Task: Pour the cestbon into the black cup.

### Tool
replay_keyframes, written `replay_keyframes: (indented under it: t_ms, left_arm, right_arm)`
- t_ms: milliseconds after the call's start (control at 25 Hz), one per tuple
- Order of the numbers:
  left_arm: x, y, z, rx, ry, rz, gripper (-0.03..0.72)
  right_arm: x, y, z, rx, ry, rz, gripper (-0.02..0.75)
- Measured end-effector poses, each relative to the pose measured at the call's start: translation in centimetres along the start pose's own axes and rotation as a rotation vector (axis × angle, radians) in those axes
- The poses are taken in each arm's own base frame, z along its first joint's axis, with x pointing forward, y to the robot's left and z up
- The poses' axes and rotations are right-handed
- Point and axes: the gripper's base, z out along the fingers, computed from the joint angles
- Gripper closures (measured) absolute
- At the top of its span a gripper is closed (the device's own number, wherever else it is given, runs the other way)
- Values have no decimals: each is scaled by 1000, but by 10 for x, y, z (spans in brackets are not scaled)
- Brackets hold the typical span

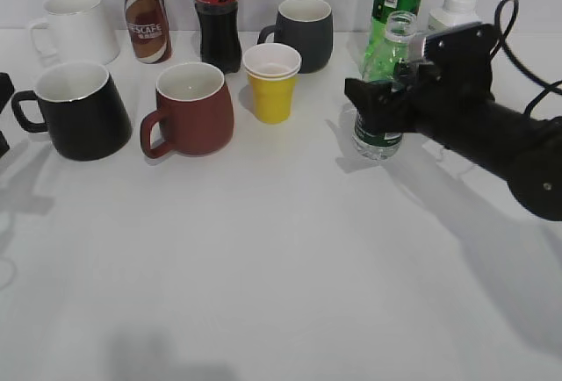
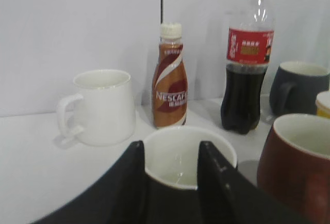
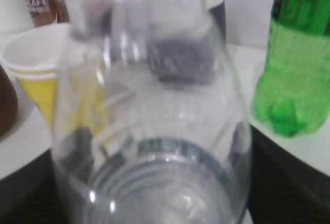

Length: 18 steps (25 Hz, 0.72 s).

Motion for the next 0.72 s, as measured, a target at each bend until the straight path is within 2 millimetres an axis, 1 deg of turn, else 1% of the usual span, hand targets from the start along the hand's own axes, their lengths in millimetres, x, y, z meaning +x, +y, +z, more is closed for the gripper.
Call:
replay_keyframes:
  t_ms: [80,120,240,320,360,440,560,640,680,720]
  left_arm:
    - [-5,-1,-1,1,-22,-13,421]
    - [-9,-1,-3,2,-40,-14,421]
    - [-25,-3,-8,0,-85,-4,421]
    - [-36,-4,-12,-16,-64,-3,421]
    - [-45,-4,-14,-19,-63,-7,421]
    - [-62,-5,-18,-31,-16,-11,421]
    - [-100,-11,-30,-38,0,45,409]
    - [-126,-17,-46,-58,-39,80,372]
    - [-139,-20,-58,-80,-67,93,349]
    - [-147,-23,-69,-96,-82,98,320]
  right_arm:
    - [-12,1,-3,0,-35,-22,106]
    - [-22,1,-5,0,-62,-30,106]
    - [-56,4,-17,9,-120,-59,106]
    - [-84,7,-32,22,-109,-91,106]
    - [-95,8,-39,25,-99,-111,106]
    - [-120,12,-59,36,-86,-160,106]
    - [-151,18,-91,50,-96,-210,106]
    - [-168,22,-114,64,-105,-213,106]
    - [-175,24,-127,79,-101,-205,106]
    - [-182,24,-140,105,-90,-194,106]
